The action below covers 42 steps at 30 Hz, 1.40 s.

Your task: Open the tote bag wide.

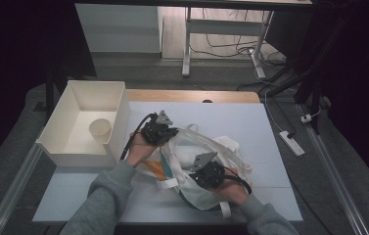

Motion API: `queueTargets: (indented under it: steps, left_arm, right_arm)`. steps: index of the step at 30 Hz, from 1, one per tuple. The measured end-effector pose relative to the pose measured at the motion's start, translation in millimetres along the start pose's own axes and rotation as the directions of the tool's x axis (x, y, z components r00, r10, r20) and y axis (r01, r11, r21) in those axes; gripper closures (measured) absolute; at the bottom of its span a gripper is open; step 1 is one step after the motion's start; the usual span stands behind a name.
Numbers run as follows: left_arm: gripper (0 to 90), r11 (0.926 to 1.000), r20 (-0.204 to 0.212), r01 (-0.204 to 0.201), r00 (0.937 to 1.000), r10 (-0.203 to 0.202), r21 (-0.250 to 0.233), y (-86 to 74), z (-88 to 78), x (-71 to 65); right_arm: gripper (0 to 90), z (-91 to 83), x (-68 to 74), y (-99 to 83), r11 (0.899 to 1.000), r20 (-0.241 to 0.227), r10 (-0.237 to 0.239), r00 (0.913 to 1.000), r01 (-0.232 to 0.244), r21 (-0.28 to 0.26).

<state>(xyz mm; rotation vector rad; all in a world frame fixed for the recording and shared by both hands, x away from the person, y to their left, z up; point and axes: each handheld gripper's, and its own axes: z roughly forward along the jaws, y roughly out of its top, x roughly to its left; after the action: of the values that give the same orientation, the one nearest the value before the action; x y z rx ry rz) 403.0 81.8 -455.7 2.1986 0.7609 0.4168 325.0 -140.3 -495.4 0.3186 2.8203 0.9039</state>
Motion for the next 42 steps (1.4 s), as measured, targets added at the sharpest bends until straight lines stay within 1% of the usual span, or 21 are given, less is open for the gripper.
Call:
queueTargets:
  steps: [2,5,6,9,11,13,15,17,19,21,23,25,27,29,32,33,35,39,41,42]
  left_arm:
    - [84.9,1.0,0.007,-0.003,1.0,0.003,-0.005,0.6,-2.3,-0.5]
    - [81.6,0.9996,0.012,-0.012,0.9999,0.012,-0.028,3.0,-9.0,-4.0]
    - [79.3,0.9992,0.012,-0.022,0.9997,0.022,-0.034,4.2,-12.4,-5.3]
    - [76.3,0.9972,0.023,-0.035,0.9991,0.036,-0.066,8.7,-24.3,-9.5]
    - [73.2,0.9955,0.039,-0.045,0.998,0.049,-0.083,11.7,-31.1,-13.1]
    - [70.4,0.9944,0.073,-0.058,0.9952,0.064,-0.088,14.4,-33.8,-19.1]
    - [67.6,0.9933,0.099,-0.093,0.9901,0.1,-0.069,17.1,-31.1,-28.2]
    - [65.0,0.9912,0.114,-0.127,0.9849,0.13,-0.038,19.5,-23.6,-39.1]
    - [63.2,0.9878,0.136,-0.156,0.9786,0.154,-0.002,20.9,-14.0,-46.9]
    - [62.0,0.9849,0.167,-0.169,0.9728,0.16,0.038,20.1,-2.7,-51.0]
    - [61.0,0.9825,0.188,-0.174,0.9693,0.158,0.068,17.2,8.1,-53.6]
    - [59.6,0.9779,0.213,-0.187,0.9631,0.164,0.093,14.8,15.7,-55.1]
    - [57.0,0.9729,0.218,-0.204,0.9597,0.177,0.109,13.4,20.8,-58.1]
    - [53.8,0.9647,0.224,-0.231,0.9541,0.199,0.127,12.1,25.2,-61.8]
    - [50.9,0.957,0.24,-0.248,0.9481,0.208,0.151,9.3,31.3,-63.7]
    - [49.7,0.9568,0.248,-0.245,0.9472,0.203,0.156,8.1,33.1,-63.5]
    - [47.9,0.9534,0.246,-0.251,0.9471,0.206,0.168,5.6,36.8,-63.5]
    - [43.5,0.945,0.243,-0.26,0.9471,0.21,0.198,2.3,46.0,-66.2]
    - [42.9,0.9428,0.238,-0.265,0.9472,0.215,0.202,1.2,49.5,-68.3]
    - [44.1,0.9405,0.232,-0.272,0.9467,0.224,0.204,0.6,50.8,-68.9]
  right_arm:
    - [89.2,0.8,0.3,-0.2,1.0,0.003,-0.001,1.0,0.001,0.001]
    - [89.2,1.4,0.3,-0.6,1.0,0.005,-0.001,1.0,0.001,0.0]
    - [89.2,1.8,0.3,-0.8,1.0,0.005,0.0,1.0,0.0,0.0]
    - [89.1,3.5,1.1,-1.5,1.0,0.008,-0.003,1.0,0.003,0.001]
    - [89.1,3.4,1.3,-1.6,1.0,0.009,-0.003,1.0,0.003,0.003]
    - [89.1,3.4,1.2,-1.7,1.0,0.009,-0.003,1.0,0.003,0.002]
    - [89.1,3.8,1.7,-1.9,1.0,0.015,-0.007,0.9999,0.008,-0.001]
    - [89.1,3.8,2.5,-2.0,1.0,0.019,-0.01,0.9998,0.01,-0.003]
    - [89.1,3.5,3.4,-2.1,1.0,0.027,-0.016,0.9995,0.016,-0.006]
    - [89.1,3.1,4.2,-2.2,1.0,0.032,-0.019,0.9993,0.019,-0.008]
    - [89.0,3.1,5.3,-2.4,1.0,0.041,-0.026,0.9988,0.026,-0.01]
    - [89.0,3.4,6.5,-2.6,0.999,0.046,-0.032,0.9984,0.032,-0.007]
    - [89.0,3.8,7.3,-2.6,0.999,0.048,-0.041,0.998,0.041,-0.003]
    - [89.0,3.8,7.9,-2.4,0.999,0.053,-0.043,0.9976,0.043,0.0]
    - [89.0,3.8,8.3,-2.5,0.999,0.053,-0.041,0.9977,0.041,0.0]
    - [89.0,3.9,8.4,-2.6,0.999,0.054,-0.043,0.9976,0.043,0.0]
    - [88.9,4.2,8.6,-2.7,0.999,0.053,-0.045,0.9976,0.045,0.001]
    - [88.9,4.9,8.9,-2.6,0.999,0.054,-0.046,0.9975,0.046,0.004]
    - [88.9,5.1,9.2,-2.5,0.999,0.054,-0.046,0.9975,0.045,0.004]
    - [88.9,5.1,9.2,-2.5,0.999,0.055,-0.048,0.9973,0.048,0.004]
